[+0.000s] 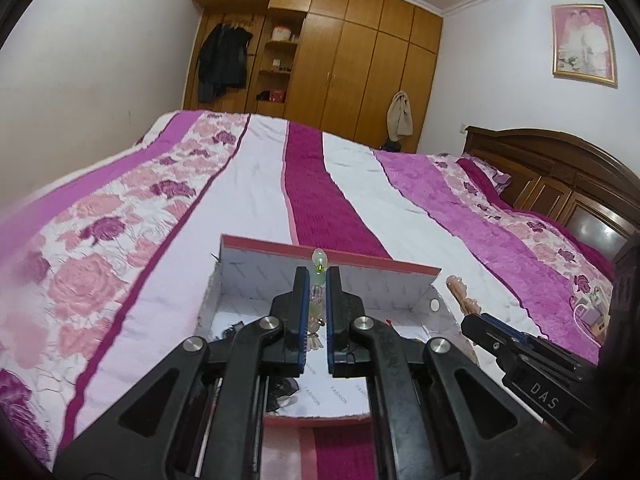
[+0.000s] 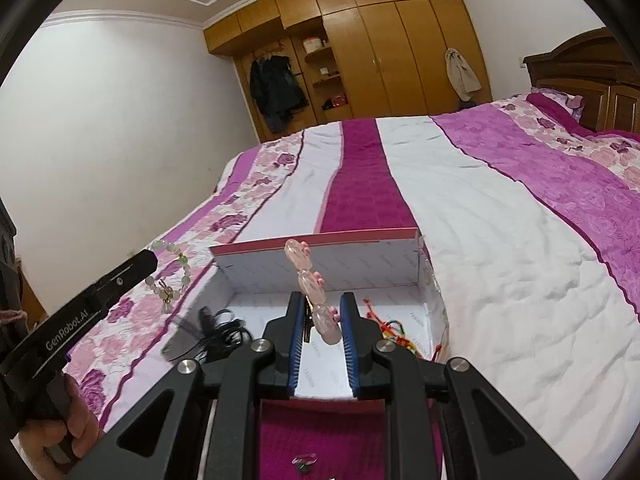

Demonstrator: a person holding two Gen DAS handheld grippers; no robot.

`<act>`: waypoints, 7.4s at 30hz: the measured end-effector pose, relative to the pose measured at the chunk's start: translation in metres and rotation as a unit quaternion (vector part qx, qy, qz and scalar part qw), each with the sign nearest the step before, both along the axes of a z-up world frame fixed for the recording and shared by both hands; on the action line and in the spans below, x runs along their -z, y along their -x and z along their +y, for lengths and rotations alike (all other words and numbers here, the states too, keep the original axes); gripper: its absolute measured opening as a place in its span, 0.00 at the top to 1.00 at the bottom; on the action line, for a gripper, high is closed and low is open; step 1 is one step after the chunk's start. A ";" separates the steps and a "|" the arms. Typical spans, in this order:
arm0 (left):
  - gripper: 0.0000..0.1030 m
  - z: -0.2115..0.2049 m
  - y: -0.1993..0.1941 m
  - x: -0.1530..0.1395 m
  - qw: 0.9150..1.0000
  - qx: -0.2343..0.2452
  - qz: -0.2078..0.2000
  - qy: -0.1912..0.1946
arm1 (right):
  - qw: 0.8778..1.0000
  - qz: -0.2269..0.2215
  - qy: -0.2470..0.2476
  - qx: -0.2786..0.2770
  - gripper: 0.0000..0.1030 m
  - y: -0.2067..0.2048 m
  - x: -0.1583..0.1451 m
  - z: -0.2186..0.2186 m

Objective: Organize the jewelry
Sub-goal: 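Carry the green bracelet and pink clip in both grippers over the box, then open both grippers to drop the green bracelet and pink clip into the box, then move both grippers back to the gold pearl jewelry on the quilt, then grasp the gold pearl brooch with the left gripper while the right grasps the gold earring, then carry the gold brooch and gold earring in both grippers over the box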

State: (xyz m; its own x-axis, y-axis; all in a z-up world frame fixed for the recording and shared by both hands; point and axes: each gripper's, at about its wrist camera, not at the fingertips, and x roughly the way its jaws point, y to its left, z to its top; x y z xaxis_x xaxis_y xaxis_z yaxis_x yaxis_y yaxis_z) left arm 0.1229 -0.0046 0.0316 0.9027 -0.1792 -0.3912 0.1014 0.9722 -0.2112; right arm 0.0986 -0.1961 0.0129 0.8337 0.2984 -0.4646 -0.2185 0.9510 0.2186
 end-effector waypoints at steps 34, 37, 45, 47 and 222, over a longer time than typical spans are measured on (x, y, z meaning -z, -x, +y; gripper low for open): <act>0.71 -0.014 -0.038 0.046 0.995 0.009 0.102 -0.008 | 0.997 0.079 0.006 0.017 0.54 -0.052 0.050 -0.016; 0.71 -0.014 -0.030 0.041 0.994 0.014 0.104 -0.007 | 0.997 0.076 -0.008 0.010 0.53 -0.045 0.044 -0.019; 0.70 -0.016 -0.004 0.023 0.995 0.024 0.098 -0.014 | 0.997 0.067 -0.023 0.010 0.51 -0.018 0.027 -0.020; 0.70 -0.013 0.003 0.019 0.995 0.023 0.093 -0.009 | 0.998 0.062 -0.026 0.011 0.52 -0.011 0.022 -0.020; 0.85 0.016 -0.016 0.003 1.000 -0.012 -0.018 -0.010 | 0.996 -0.060 0.060 0.006 0.87 -0.006 -0.011 0.008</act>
